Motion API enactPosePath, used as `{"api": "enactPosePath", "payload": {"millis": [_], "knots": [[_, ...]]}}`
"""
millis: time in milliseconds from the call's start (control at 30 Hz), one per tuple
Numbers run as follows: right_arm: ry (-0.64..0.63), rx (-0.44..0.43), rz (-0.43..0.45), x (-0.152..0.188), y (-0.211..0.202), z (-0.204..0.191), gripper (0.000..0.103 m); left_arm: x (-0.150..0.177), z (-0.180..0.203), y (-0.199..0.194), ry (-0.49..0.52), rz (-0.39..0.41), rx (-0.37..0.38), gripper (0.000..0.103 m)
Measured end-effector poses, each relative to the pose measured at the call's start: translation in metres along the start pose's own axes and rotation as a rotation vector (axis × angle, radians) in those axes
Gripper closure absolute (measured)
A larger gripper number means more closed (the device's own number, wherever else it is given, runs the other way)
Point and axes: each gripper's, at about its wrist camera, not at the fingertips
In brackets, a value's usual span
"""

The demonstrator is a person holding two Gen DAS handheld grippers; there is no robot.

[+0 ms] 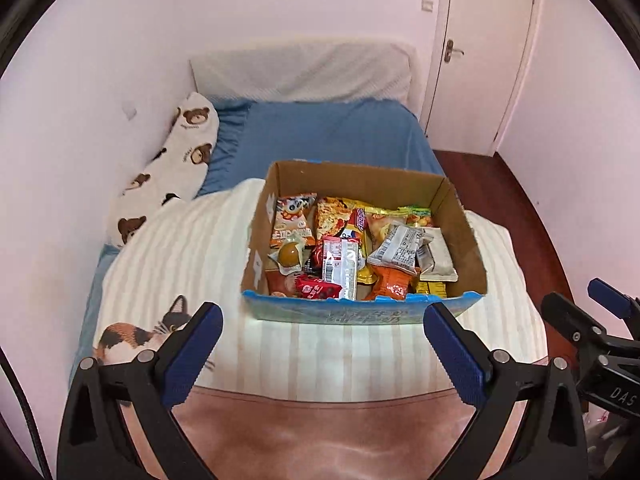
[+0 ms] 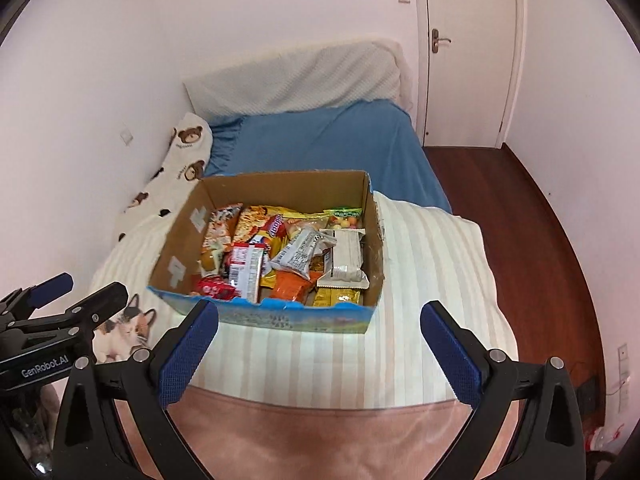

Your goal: Organize snacks

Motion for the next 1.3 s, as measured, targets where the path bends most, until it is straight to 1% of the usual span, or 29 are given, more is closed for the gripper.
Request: {"api": "enactPosePath", "payload": {"millis": [267,400,467,633,733,967,1100,1300], "knots": [[-0.022,0.019,0.061,0.017,-0.064,-0.010,0.000,0.015,0.002,-0.048,0.019,0.056,0.002,0.000],[-0.026,0.019,0.088,0.023,-0.088,-0.016,0.000,0.019,0.003,-0.067,0.027,0.082,-0.001,0.000],[-0.028,0.021,0.101,0.024,-0.097,-0.018,0.000,0.020,0.002,-0.074,0.026,0.096,-0.002,0.000],[-0.028,0.021,0.116,0.025,-0.114,-0.020,0.000,0.021,0.000,-0.083,0.011,0.092,0.017,0.000],[-0.028,0.015,0.121,0.025,-0.123,-0.021,0.000,0.022,0.001,-0.090,0.014,0.104,0.021,0.000],[-0.034,0.023,0.127,0.022,-0.126,-0.023,0.000,0.025,0.003,-0.092,0.020,0.103,0.010,0.000],[-0.032,0.028,0.118,0.022,-0.117,-0.023,0.000,0.022,0.003,-0.080,0.009,0.085,0.008,0.000],[-0.014,0.031,0.100,0.022,-0.097,-0.018,0.000,0.020,0.004,-0.056,0.019,0.054,-0.024,0.000]]}}
Point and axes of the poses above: each gripper's, at about its wrist camera, not at the fingertips, and y roughly the way its jaws point, z to its right, x to its underside, and after that the axes turned 9 degrees about -y, right-handed
